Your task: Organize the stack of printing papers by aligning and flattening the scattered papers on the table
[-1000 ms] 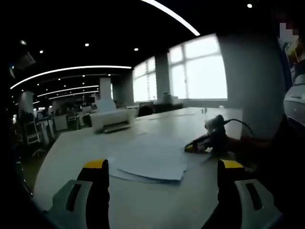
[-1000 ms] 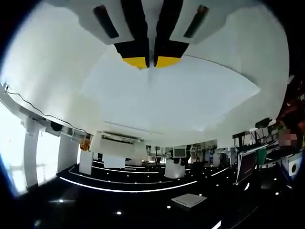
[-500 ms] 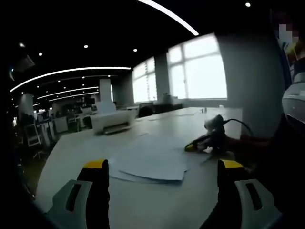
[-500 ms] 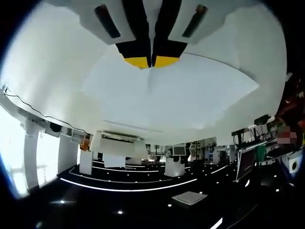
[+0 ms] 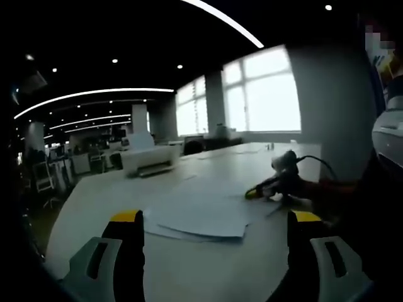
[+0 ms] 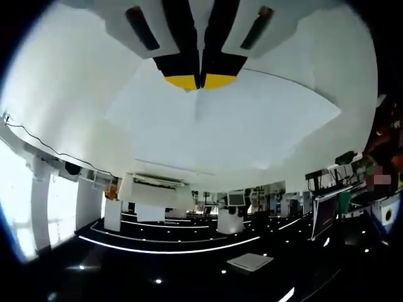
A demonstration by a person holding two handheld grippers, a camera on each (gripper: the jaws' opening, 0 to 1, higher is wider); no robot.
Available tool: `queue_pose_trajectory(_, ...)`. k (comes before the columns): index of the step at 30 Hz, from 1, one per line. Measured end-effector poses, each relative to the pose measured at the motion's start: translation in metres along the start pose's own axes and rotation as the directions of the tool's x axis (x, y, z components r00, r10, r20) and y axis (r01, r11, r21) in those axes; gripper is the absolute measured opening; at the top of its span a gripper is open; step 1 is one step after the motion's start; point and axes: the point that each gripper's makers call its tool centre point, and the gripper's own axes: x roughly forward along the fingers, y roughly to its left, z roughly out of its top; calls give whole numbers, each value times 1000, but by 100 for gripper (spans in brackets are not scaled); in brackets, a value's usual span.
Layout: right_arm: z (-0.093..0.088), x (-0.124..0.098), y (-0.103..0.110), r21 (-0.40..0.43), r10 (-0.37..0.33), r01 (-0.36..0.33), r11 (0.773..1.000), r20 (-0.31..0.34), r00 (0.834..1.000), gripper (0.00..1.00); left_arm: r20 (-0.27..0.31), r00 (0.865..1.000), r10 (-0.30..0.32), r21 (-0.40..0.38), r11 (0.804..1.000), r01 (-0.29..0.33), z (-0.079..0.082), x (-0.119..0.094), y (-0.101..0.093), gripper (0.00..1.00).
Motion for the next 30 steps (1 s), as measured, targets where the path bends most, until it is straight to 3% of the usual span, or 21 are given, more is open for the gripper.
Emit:
queue_pose_trajectory(12, 32, -11, -2, 4, 5, -5, 1000, 83, 997, 0, 5, 1000, 9, -7, 1000, -9, -5, -1, 19, 97)
queue_pose_trajectory(16, 42, -17, -7, -3, 2, -2, 1000, 84, 996, 0, 7, 1000, 17, -12, 1000, -17, -7, 2, 27, 97)
queue_pose_trajectory(23, 51, -29, -22, -37, -30, 32, 999, 52, 998, 0, -33, 997, 72, 154, 986, -66, -9, 6, 42, 97)
queue_pose_trajectory(30, 72, -33, -34, -74, -62, 67, 995, 62, 996, 0, -22, 999, 34, 108, 994, -32, -9, 17, 45, 97)
